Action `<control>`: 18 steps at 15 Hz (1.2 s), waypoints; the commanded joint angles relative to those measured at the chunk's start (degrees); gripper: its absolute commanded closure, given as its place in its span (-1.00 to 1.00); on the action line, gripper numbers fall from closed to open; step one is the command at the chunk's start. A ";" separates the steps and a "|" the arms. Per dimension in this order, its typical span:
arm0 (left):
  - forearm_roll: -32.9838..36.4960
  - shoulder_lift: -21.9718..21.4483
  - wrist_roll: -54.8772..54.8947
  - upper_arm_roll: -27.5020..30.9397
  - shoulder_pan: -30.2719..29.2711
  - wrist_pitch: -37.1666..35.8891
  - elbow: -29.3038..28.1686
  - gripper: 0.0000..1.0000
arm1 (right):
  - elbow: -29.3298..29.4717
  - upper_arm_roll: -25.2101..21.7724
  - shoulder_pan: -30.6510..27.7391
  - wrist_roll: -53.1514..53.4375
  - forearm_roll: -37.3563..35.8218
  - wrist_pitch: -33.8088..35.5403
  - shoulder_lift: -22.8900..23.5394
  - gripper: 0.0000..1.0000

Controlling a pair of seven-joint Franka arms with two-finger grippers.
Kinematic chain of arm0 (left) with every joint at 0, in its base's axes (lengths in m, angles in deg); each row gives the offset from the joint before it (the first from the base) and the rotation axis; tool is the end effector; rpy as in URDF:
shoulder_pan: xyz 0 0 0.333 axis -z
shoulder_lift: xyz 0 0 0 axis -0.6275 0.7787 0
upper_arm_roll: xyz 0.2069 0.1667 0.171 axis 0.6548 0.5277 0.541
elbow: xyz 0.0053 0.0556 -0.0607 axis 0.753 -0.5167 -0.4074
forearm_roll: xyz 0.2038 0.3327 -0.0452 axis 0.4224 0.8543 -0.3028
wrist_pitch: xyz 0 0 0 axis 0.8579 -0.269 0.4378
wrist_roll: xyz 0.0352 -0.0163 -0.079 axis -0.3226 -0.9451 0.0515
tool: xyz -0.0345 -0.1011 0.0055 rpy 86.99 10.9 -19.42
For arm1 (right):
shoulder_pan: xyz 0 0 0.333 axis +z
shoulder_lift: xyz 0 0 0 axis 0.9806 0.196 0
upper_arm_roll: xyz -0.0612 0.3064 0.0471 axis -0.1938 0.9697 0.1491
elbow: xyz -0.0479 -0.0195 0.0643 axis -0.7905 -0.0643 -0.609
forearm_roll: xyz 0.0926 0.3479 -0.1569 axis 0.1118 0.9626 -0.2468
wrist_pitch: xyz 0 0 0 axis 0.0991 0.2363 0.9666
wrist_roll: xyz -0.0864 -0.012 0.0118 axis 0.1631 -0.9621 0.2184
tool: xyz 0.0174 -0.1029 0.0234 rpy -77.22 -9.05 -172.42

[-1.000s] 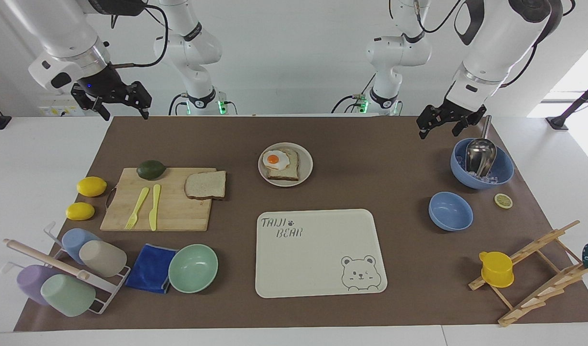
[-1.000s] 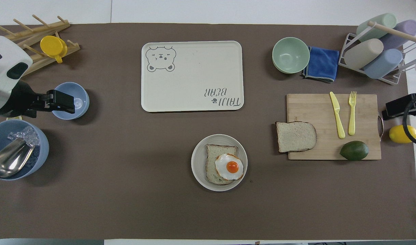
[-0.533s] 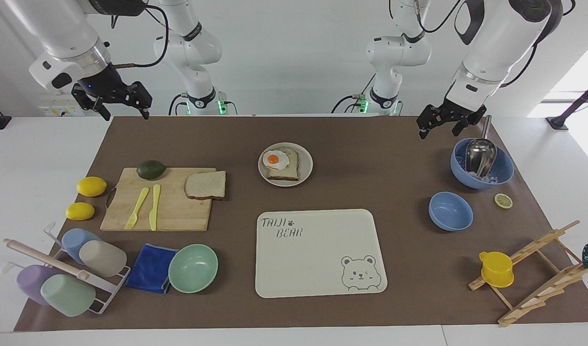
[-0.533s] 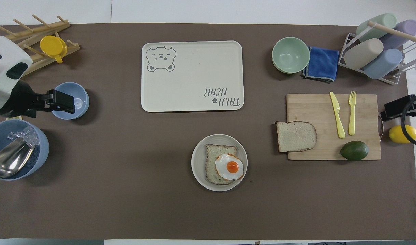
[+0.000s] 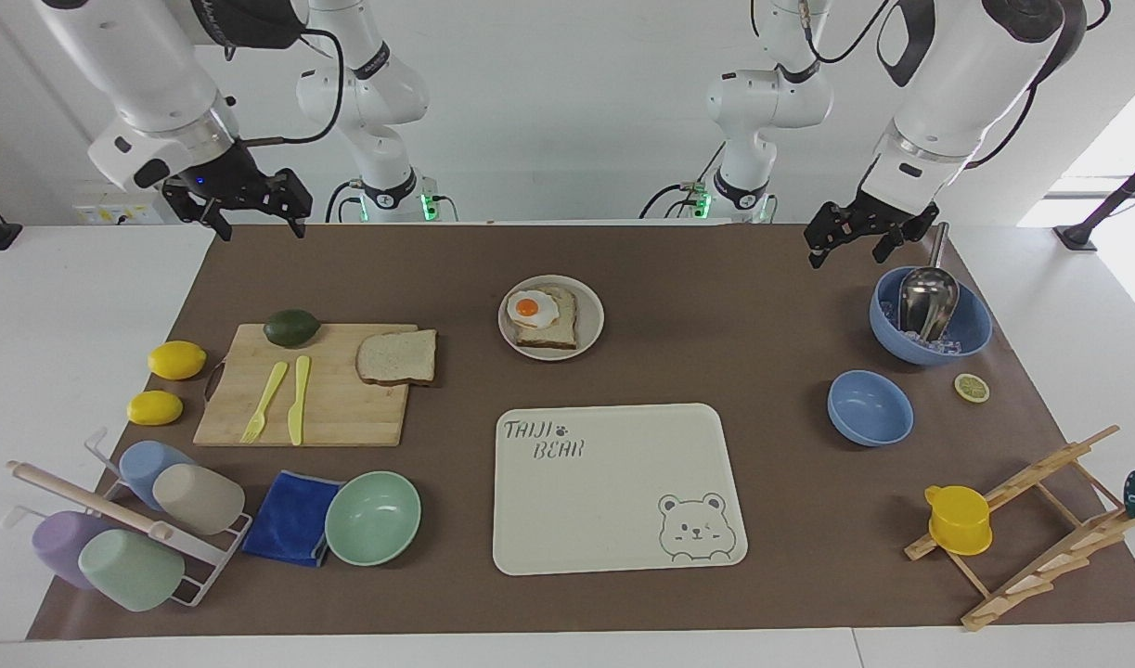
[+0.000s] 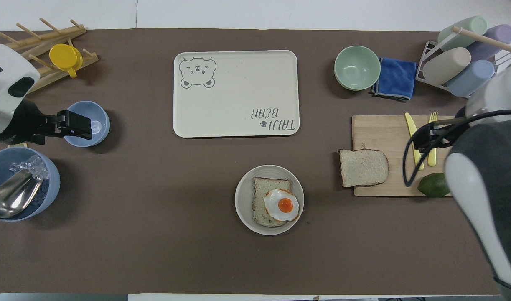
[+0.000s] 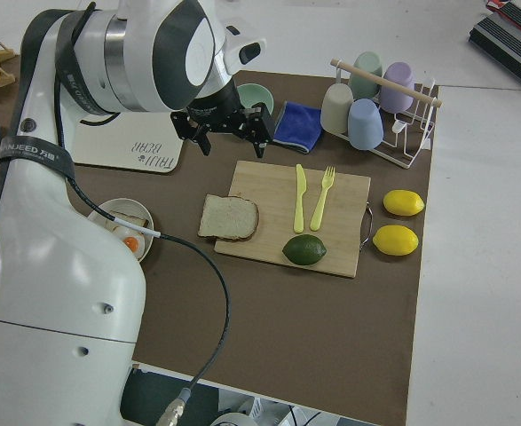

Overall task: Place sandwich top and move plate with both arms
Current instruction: 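Grasp the bread slice on the cutting board with the right gripper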

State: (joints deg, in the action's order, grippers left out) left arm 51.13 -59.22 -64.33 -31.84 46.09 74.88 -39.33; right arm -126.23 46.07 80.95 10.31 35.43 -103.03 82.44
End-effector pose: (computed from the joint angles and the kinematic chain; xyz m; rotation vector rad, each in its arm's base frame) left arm 0.5351 -0.0985 0.6039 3.1221 0.0331 -0.0548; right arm 0.5412 0.0753 0.5540 2.9035 0.0493 -0.2302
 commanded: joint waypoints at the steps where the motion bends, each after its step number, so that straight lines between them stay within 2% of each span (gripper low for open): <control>1: -0.85 -1.36 0.44 -0.30 -0.64 0.66 -1.39 -1.00 | -3.63 5.55 0.21 6.88 -6.71 -2.32 3.28 -1.00; 5: -0.76 -1.36 0.62 -0.30 -0.55 0.66 -1.39 -1.00 | -6.88 15.13 -0.58 21.36 -16.03 -4.25 8.63 -1.00; 8: -0.76 -1.36 0.70 -0.30 -0.64 0.57 -1.48 -1.00 | -7.14 19.00 0.21 37.26 -18.23 -4.08 14.60 -1.00; 12: -0.76 -1.36 0.44 -0.21 -0.73 0.66 -1.39 -1.00 | -7.67 20.34 0.91 48.63 -19.38 -7.06 21.12 -1.00; 15: -0.76 -1.36 0.35 -0.21 -0.73 0.66 -1.48 -1.00 | -13.89 20.60 0.65 52.86 -21.93 -13.11 21.40 -1.00; 18: -0.85 -1.36 0.35 -0.21 -0.73 0.66 -1.48 -1.00 | -16.53 20.60 -0.14 52.87 -24.99 -12.78 20.52 -1.00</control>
State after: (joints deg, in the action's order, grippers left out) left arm 51.13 -59.27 -64.33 -31.83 46.04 74.90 -39.33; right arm -139.41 65.94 82.02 62.28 13.04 -114.84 105.08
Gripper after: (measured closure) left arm 0.000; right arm 0.000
